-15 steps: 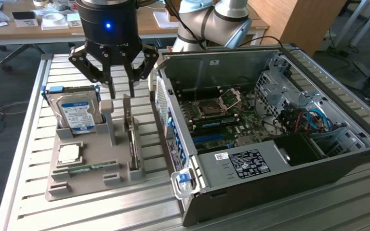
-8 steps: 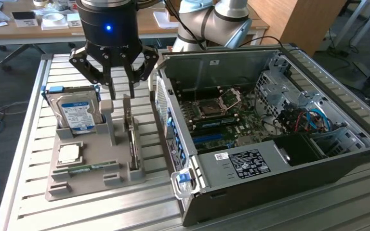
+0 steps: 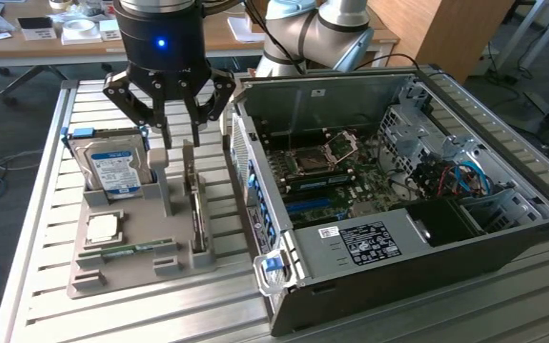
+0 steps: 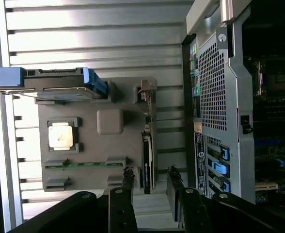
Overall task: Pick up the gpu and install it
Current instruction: 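Reach for the gpu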
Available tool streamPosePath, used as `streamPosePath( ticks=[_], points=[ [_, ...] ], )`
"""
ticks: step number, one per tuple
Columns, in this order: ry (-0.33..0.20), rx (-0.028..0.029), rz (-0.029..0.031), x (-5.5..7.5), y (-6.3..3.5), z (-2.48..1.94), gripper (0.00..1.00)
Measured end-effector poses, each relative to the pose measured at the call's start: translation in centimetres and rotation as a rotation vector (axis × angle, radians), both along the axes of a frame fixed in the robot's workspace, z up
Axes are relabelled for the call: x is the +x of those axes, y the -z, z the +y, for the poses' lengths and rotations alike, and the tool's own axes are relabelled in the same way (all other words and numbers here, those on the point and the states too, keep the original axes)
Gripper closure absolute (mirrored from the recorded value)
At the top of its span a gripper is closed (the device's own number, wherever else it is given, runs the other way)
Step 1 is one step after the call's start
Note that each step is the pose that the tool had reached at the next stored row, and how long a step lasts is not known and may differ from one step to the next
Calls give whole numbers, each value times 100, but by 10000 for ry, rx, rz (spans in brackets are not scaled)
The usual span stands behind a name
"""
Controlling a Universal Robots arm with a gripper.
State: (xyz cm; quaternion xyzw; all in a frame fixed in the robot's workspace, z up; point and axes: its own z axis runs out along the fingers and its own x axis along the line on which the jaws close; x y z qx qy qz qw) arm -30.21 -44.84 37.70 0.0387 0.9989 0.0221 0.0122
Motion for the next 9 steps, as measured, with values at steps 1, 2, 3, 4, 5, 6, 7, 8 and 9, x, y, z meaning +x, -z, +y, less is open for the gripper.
streamPosePath(
  ticks=[1, 2, 3, 4, 5, 6, 7, 8, 9],
  points=[
    [0, 0, 0, 0, 0, 0, 59],
    [1, 1, -1, 0, 3, 0, 59],
    [0, 4, -4, 0, 11, 0, 59],
    [0, 3, -4, 0, 18, 0, 59],
    [-1, 1, -1, 0, 24, 0, 59],
    [0, 1, -1, 0, 27, 0, 59],
    [0, 0, 0, 0, 27, 0, 59],
    [0, 1, -1, 0, 28, 0, 59],
    [0, 1, -1, 0, 28, 0, 59]
  ],
)
